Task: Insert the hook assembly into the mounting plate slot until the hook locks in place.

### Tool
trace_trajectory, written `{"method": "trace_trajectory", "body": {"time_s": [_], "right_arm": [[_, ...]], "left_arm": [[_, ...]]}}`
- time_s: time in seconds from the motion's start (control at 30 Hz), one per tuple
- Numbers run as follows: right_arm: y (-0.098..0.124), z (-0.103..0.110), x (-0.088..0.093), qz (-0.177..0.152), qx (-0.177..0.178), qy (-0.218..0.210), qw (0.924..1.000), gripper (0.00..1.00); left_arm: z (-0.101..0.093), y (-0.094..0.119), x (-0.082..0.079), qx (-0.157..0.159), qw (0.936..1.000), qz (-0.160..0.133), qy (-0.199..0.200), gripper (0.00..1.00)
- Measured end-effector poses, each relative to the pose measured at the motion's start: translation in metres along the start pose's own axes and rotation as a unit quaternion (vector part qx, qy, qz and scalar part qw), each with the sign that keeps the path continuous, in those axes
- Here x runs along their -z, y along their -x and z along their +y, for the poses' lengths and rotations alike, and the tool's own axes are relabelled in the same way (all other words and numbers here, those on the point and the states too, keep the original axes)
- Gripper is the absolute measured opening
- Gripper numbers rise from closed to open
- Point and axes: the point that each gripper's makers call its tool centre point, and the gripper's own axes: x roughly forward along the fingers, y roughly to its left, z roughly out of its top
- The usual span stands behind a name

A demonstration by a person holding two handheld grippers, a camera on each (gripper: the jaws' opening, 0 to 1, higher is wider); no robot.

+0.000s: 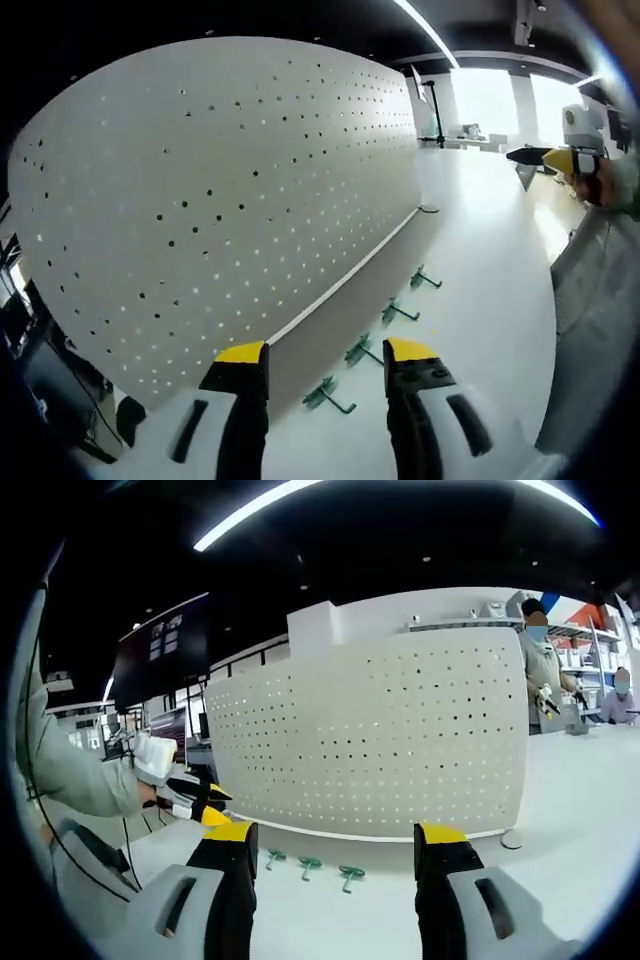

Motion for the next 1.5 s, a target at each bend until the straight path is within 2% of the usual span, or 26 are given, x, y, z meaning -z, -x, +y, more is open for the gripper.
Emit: {"method": "trace_trajectory", "body": {"time_s": [0.23,0.43,0.67,0.8,1.13,1.2,1.3,1.37,1.5], "right_arm": [[0.000,-0.001,0.000,0.000,0.000,-0.005,1.0000,0.61],[0.000,-0.002,0.002,0.003,0.000,-0.008,1.0000,0.61],[0.000,-0.002,0.002,0.003,0.000,-0.011,0.9999,0.61],[0.000,-0.003,0.002,0.001,0.003,-0.016,0.9999,0.61],[-0.001,-0.004,0.004,0.005,0.004,-0.023,0.9997,0.61],[-0.001,-0.004,0.004,0.006,0.004,-0.023,0.9997,0.61],[-0.001,-0.005,0.005,0.007,0.005,-0.026,0.9996,0.61],[-0.001,-0.006,0.005,0.007,0.006,-0.027,0.9996,0.61],[-0.001,-0.006,0.006,0.009,0.006,-0.031,0.9995,0.61]], "left_arm": [[0.001,-0.014,0.021,0.021,0.9984,0.044,-0.027,0.46],[0.007,-0.022,0.032,0.039,0.9957,0.069,-0.047,0.42],[0.015,-0.027,0.039,0.041,0.9940,0.080,-0.063,0.35],[0.013,-0.031,0.049,0.060,0.9871,0.104,-0.106,0.32],[0.010,-0.045,0.062,0.094,0.9741,0.139,-0.152,0.27],[0.009,-0.046,0.064,0.108,0.9687,0.146,-0.169,0.26],[0.012,-0.045,0.067,0.132,0.9540,0.164,-0.214,0.23],[0.013,-0.045,0.069,0.148,0.9476,0.174,-0.223,0.23],[0.014,-0.047,0.068,0.166,0.9393,0.180,-0.241,0.18]]}}
